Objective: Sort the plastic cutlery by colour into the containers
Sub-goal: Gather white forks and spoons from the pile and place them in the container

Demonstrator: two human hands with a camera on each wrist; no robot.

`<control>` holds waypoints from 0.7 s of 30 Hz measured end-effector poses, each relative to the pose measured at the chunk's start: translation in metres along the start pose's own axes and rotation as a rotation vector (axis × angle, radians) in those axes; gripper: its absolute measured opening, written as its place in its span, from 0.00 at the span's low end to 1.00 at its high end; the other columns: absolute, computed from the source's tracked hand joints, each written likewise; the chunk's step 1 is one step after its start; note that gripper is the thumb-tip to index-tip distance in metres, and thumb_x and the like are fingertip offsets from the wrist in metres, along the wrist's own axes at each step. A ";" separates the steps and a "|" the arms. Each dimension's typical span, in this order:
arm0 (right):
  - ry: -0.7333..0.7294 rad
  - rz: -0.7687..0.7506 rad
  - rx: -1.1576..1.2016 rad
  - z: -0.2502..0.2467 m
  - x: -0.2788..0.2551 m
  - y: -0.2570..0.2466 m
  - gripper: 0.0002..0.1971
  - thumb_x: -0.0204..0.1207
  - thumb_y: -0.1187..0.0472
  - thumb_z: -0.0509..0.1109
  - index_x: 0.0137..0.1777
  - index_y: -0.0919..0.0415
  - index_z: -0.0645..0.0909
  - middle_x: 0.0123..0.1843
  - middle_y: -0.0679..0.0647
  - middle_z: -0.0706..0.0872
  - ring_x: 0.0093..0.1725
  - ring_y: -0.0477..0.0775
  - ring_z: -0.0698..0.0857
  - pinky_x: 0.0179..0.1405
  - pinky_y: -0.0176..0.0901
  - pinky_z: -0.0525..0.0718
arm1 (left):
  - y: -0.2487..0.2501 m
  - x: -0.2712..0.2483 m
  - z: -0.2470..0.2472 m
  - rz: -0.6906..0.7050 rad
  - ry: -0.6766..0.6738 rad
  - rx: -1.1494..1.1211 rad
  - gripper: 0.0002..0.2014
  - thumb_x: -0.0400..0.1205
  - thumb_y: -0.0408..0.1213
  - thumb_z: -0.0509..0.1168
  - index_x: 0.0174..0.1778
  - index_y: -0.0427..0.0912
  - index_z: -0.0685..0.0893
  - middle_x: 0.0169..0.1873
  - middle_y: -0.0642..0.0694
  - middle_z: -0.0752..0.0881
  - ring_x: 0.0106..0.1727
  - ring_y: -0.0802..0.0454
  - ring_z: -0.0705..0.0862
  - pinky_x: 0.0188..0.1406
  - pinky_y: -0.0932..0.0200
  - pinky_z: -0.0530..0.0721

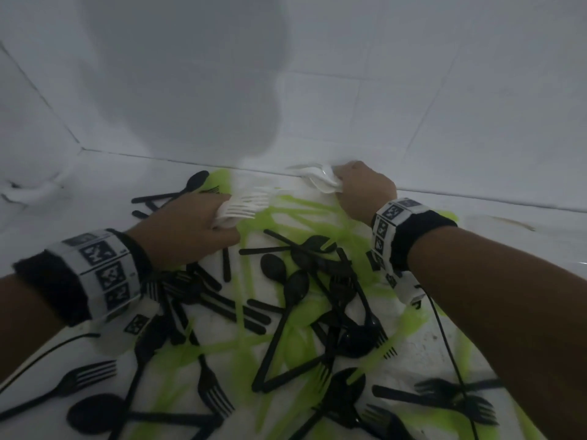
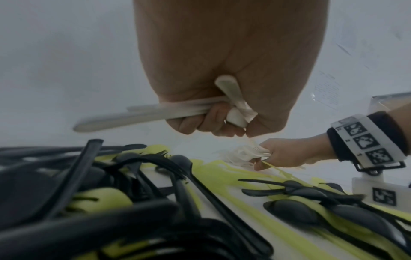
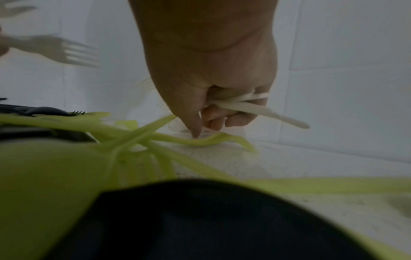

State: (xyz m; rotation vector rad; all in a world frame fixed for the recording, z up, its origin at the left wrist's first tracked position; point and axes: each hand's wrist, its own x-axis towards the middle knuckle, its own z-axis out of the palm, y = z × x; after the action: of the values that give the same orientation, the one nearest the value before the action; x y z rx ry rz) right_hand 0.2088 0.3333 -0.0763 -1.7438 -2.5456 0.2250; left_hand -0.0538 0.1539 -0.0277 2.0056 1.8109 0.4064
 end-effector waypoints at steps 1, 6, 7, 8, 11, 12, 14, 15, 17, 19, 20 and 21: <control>0.004 0.012 0.001 -0.001 0.000 -0.001 0.14 0.81 0.63 0.60 0.57 0.46 0.82 0.61 0.50 0.84 0.48 0.59 0.88 0.41 0.48 0.83 | -0.001 0.000 0.001 -0.023 0.020 -0.023 0.19 0.76 0.57 0.63 0.47 0.43 0.82 0.39 0.47 0.86 0.40 0.49 0.85 0.43 0.41 0.85; 0.011 0.053 0.072 -0.007 -0.010 -0.003 0.19 0.84 0.57 0.60 0.74 0.50 0.75 0.66 0.54 0.81 0.58 0.63 0.86 0.50 0.50 0.82 | 0.011 0.002 0.006 -0.056 0.108 -0.087 0.09 0.83 0.44 0.68 0.44 0.42 0.79 0.37 0.44 0.85 0.39 0.44 0.84 0.43 0.43 0.82; 0.027 0.062 0.095 -0.013 -0.014 -0.005 0.20 0.84 0.56 0.61 0.75 0.53 0.72 0.61 0.55 0.82 0.54 0.63 0.85 0.47 0.50 0.80 | 0.015 0.001 0.006 -0.066 0.121 -0.118 0.08 0.83 0.43 0.67 0.45 0.42 0.80 0.38 0.44 0.85 0.40 0.44 0.84 0.43 0.45 0.82; 0.058 0.072 0.119 -0.020 -0.018 -0.006 0.19 0.84 0.55 0.63 0.74 0.55 0.71 0.55 0.56 0.83 0.49 0.63 0.84 0.44 0.49 0.78 | 0.017 0.000 0.006 -0.063 0.133 -0.153 0.07 0.83 0.43 0.67 0.45 0.43 0.80 0.39 0.45 0.86 0.40 0.46 0.84 0.42 0.46 0.82; 0.163 0.112 0.295 -0.043 -0.037 -0.008 0.23 0.82 0.53 0.66 0.74 0.58 0.68 0.50 0.56 0.84 0.43 0.62 0.83 0.42 0.50 0.78 | 0.031 -0.003 0.009 -0.058 0.132 -0.245 0.02 0.83 0.40 0.63 0.47 0.46 0.79 0.37 0.47 0.85 0.34 0.54 0.84 0.33 0.60 0.79; 0.177 0.128 0.368 -0.050 -0.045 -0.008 0.27 0.81 0.54 0.67 0.78 0.57 0.66 0.50 0.56 0.84 0.45 0.62 0.84 0.44 0.50 0.79 | 0.038 -0.004 0.011 -0.057 0.130 -0.298 0.01 0.84 0.36 0.63 0.48 0.46 0.78 0.36 0.47 0.85 0.31 0.59 0.84 0.31 0.66 0.79; 0.181 0.156 0.487 -0.063 -0.068 -0.007 0.33 0.81 0.53 0.67 0.84 0.58 0.63 0.53 0.54 0.83 0.51 0.60 0.83 0.50 0.49 0.79 | 0.051 -0.007 0.014 -0.054 0.127 -0.402 0.06 0.86 0.30 0.61 0.46 0.46 0.77 0.35 0.48 0.82 0.28 0.64 0.82 0.28 0.71 0.78; 0.188 0.167 0.553 -0.066 -0.081 -0.007 0.35 0.81 0.53 0.68 0.86 0.58 0.61 0.52 0.52 0.83 0.53 0.58 0.83 0.52 0.48 0.79 | 0.057 -0.009 0.017 -0.058 0.128 -0.441 0.07 0.86 0.30 0.61 0.45 0.45 0.77 0.33 0.51 0.79 0.27 0.65 0.79 0.29 0.69 0.78; 0.181 0.190 0.694 -0.068 -0.110 -0.006 0.38 0.81 0.53 0.69 0.88 0.59 0.59 0.47 0.45 0.79 0.51 0.55 0.87 0.48 0.46 0.80 | 0.065 -0.013 0.022 -0.055 0.137 -0.499 0.08 0.87 0.33 0.63 0.41 0.45 0.76 0.29 0.56 0.75 0.26 0.64 0.73 0.35 0.59 0.74; 0.160 0.192 0.748 -0.063 -0.140 -0.003 0.32 0.79 0.52 0.69 0.83 0.58 0.69 0.46 0.44 0.82 0.43 0.48 0.89 0.40 0.44 0.82 | 0.074 -0.019 0.028 -0.061 0.150 -0.549 0.14 0.86 0.39 0.67 0.35 0.50 0.73 0.25 0.59 0.73 0.27 0.60 0.71 0.38 0.56 0.70; 0.163 0.198 0.758 -0.058 -0.154 0.001 0.26 0.78 0.52 0.68 0.76 0.57 0.76 0.46 0.45 0.85 0.40 0.48 0.88 0.38 0.44 0.82 | 0.079 -0.023 0.031 -0.057 0.152 -0.569 0.16 0.86 0.42 0.68 0.33 0.52 0.72 0.24 0.60 0.73 0.28 0.59 0.72 0.38 0.55 0.69; 0.176 0.212 0.785 -0.054 -0.168 0.004 0.21 0.78 0.53 0.68 0.69 0.59 0.80 0.46 0.47 0.86 0.39 0.51 0.87 0.38 0.47 0.82 | 0.085 -0.028 0.033 -0.045 0.145 -0.577 0.18 0.85 0.44 0.69 0.32 0.53 0.71 0.23 0.61 0.72 0.29 0.59 0.72 0.38 0.55 0.69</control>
State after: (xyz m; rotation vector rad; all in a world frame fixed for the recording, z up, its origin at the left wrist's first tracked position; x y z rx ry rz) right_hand 0.2801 0.1832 -0.0167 -1.5852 -1.7647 0.8879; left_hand 0.0329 0.1163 -0.0137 1.5622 1.5741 0.9568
